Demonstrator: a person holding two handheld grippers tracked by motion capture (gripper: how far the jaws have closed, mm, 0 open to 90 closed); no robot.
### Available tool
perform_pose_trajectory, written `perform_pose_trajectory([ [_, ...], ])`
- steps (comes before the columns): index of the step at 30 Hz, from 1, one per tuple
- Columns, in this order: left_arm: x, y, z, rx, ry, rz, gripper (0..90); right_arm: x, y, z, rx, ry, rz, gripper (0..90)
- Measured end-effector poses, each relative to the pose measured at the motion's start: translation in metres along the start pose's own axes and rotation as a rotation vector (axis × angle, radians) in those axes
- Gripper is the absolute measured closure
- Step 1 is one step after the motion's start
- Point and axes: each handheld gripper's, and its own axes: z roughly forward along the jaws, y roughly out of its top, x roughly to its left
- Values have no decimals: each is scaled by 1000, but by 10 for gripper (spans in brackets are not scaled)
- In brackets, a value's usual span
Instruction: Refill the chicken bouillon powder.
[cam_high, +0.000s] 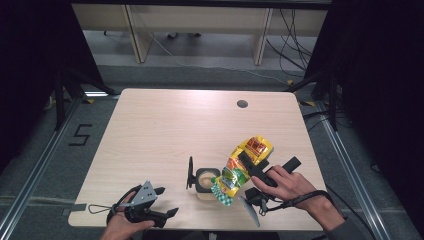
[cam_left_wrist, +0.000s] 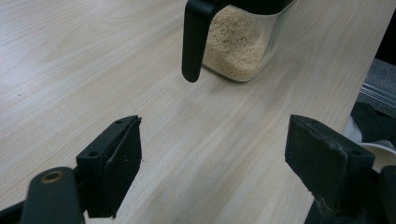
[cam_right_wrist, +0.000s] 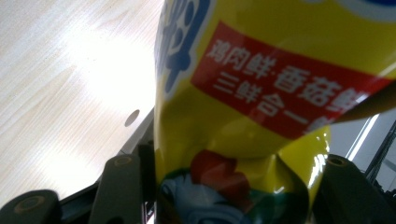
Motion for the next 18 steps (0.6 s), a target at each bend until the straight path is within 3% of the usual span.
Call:
perform_pose_trajectory([
  [3, 2, 0, 0, 14, 2, 25, 184, 0, 0, -1, 3, -8, 13, 488],
  [4, 0, 0, 1, 7, -2, -11, 184, 0, -1, -1, 3, -13, 12, 488],
  [5, -1, 0, 1, 6, -3, -9, 184, 0, -1, -2, 4, -12, 13, 488],
  [6, 1, 0, 1, 7, -6, 17, 184, 0, -1, -1, 4, -8, 12, 488],
  [11, 2, 1, -1, 22, 5, 29, 184, -1, -2, -1, 0, -11, 20, 489],
  [16, 0, 0, 0, 3, -1, -3, 184, -2, -2, -1, 4, -18, 28, 489],
  [18, 0, 1, 0, 2, -4, 7, 184, -2, -1, -1, -7, 4, 13, 488],
])
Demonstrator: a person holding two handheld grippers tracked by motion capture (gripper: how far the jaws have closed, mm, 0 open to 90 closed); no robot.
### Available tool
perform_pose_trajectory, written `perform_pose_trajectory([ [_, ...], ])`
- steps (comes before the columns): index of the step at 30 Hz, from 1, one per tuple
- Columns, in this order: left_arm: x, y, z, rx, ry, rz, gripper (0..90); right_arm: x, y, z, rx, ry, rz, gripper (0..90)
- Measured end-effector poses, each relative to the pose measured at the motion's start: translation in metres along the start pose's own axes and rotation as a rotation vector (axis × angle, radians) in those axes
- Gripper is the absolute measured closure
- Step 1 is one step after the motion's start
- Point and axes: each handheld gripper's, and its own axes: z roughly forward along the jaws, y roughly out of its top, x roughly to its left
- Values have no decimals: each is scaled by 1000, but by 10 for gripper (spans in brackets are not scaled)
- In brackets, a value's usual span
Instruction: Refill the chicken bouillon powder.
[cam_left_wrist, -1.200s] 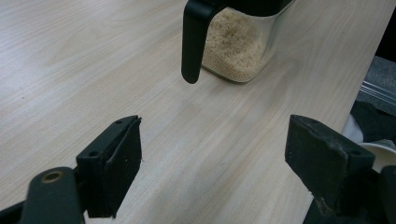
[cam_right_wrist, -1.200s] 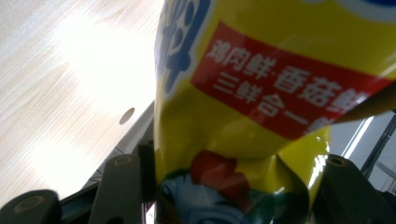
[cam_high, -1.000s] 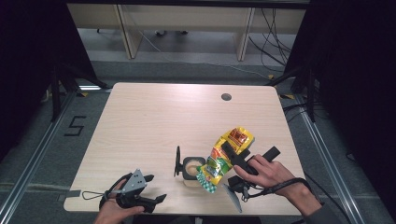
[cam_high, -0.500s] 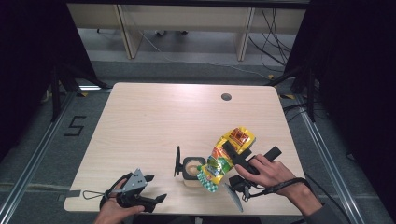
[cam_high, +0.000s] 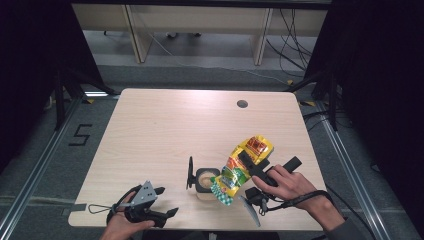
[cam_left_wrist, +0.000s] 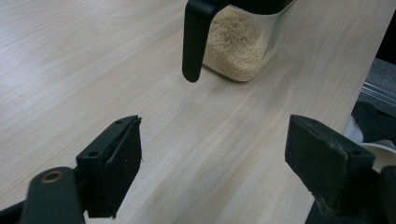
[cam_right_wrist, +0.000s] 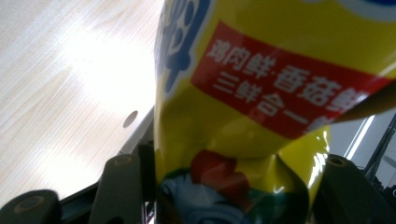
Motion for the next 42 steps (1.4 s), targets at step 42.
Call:
perform_pose_trajectory([
  [42, 0, 0, -1, 4, 11, 6, 184, 3, 2, 1, 4, -11, 16, 488],
])
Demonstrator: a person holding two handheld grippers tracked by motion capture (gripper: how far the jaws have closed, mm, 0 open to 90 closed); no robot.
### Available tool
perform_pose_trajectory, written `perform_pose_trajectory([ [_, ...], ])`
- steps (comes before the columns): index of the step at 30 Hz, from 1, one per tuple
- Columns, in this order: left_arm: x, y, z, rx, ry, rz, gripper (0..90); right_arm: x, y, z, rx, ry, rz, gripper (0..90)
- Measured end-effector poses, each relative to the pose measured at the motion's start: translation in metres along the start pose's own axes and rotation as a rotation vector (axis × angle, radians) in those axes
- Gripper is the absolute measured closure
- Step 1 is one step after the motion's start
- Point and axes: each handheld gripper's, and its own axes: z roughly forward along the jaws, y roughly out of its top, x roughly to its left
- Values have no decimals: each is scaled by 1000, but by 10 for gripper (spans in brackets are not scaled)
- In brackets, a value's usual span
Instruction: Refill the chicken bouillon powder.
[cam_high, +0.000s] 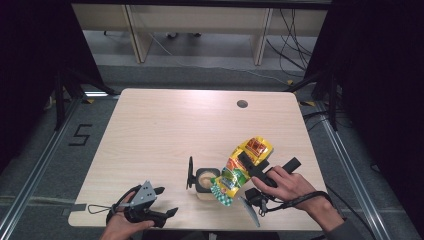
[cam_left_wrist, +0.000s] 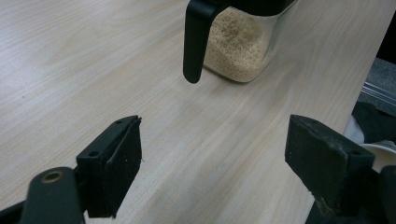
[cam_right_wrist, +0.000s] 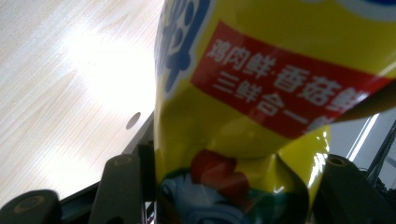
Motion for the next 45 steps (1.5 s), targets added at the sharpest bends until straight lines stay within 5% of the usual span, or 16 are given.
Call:
perform_pose_trajectory([
  [7, 1, 0, 0, -1, -1, 15, 185, -2, 0, 0, 3, -14, -10, 488],
  [9, 1, 0, 0, -6, -6, 10, 184, 0, -1, 2, -26, -64, -5, 489],
  [11, 0, 0, 0, -6, -3, 10, 184, 0, 0, 2, -25, -64, -9, 489],
  [13, 1, 0, 0, -1, 0, 19, 184, -3, 0, 0, -3, 0, -10, 489],
  [45, 1, 0, 0, -5, -4, 14, 184, -2, 0, 1, 0, -1, -24, 489],
])
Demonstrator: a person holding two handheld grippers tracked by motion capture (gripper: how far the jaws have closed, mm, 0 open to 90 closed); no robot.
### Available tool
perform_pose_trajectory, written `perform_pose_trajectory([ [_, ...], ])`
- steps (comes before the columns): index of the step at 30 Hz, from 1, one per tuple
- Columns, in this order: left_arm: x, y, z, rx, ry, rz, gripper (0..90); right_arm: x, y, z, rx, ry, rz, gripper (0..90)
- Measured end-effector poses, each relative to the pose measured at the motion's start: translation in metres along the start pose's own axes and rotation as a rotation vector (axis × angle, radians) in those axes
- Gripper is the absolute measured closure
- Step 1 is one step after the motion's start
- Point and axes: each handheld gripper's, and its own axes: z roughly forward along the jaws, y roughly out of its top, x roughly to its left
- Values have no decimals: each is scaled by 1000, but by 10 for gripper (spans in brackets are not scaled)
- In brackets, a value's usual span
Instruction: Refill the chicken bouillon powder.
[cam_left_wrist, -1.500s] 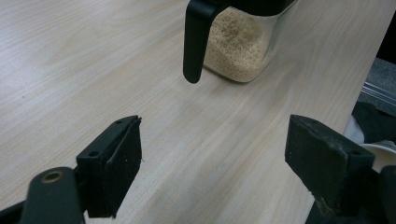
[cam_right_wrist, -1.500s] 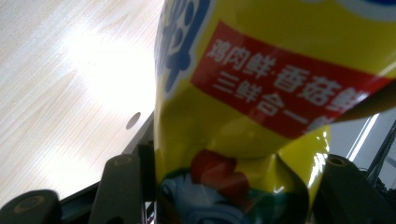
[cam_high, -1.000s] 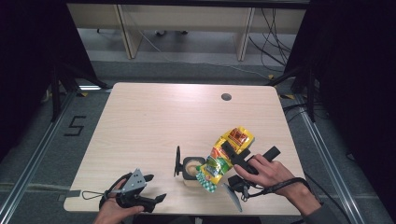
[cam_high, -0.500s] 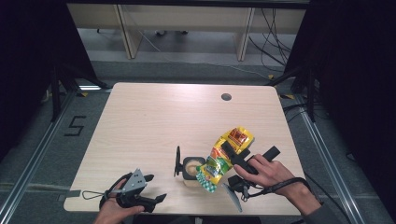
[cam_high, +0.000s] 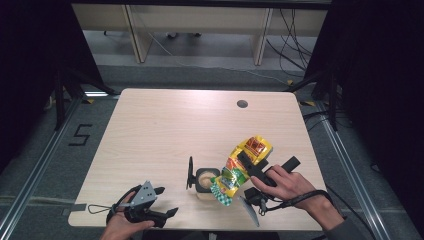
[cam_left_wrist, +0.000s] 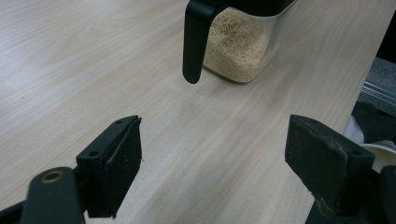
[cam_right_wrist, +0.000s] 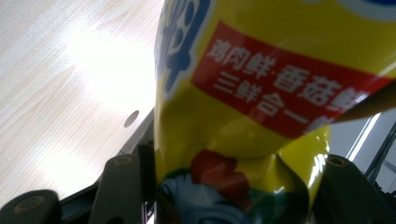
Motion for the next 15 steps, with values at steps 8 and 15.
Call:
perform_pose_trajectory([
  [8, 0, 0, -1, 4, 3, 6, 184, -1, 0, 0, -1, 4, 15, 489],
  [15, 0, 0, 0, -1, 2, -4, 184, 1, 0, 1, -7, 11, 13, 489],
])
